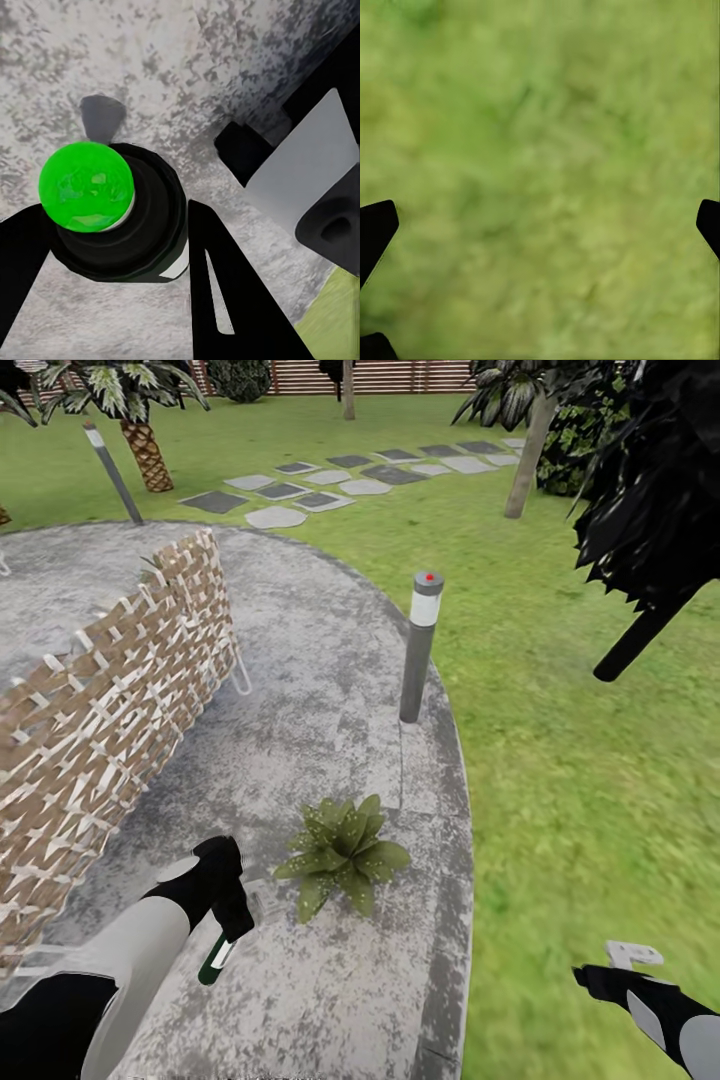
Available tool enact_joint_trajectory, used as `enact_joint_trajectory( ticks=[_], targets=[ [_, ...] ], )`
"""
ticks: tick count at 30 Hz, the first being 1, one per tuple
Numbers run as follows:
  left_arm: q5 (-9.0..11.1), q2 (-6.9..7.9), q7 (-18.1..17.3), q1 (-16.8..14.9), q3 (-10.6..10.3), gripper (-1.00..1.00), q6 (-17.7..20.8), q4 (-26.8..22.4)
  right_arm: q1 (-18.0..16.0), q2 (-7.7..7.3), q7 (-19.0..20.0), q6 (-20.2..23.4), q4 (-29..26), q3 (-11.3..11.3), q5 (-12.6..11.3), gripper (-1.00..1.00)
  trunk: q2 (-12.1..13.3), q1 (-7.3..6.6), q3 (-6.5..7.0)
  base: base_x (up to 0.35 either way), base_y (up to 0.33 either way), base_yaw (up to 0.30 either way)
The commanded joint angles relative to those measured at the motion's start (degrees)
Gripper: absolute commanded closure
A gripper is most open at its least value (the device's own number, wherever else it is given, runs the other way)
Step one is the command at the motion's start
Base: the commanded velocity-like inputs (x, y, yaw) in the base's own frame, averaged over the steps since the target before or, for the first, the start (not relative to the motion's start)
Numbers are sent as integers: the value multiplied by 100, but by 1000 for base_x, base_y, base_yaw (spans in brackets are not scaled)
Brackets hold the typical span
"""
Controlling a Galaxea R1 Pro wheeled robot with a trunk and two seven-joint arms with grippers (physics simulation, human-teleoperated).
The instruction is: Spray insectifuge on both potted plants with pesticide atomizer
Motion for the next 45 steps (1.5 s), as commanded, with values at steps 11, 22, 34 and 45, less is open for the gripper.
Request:
enact_joint_trajectory(
  ticks=[11,22,34,45],
  targets=[
    [-1,28,-50,-2,-6,100,53,8,1,354,16,3,-7,-41,1,-100,441,-243,194,0,0,254],
    [9,37,-65,-2,28,100,1106,7,22,535,11,16,-16,-52,-40,-100,642,-352,284,0,0,43],
    [27,38,-68,6,976,100,1176,280,21,544,16,30,-10,-42,-17,-100,642,-352,239,-37,-210,160],
    [35,29,-68,7,1008,100,1178,334,18,544,19,30,-16,-33,-1,-100,642,-352,184,-133,-305,228]
  ],
)
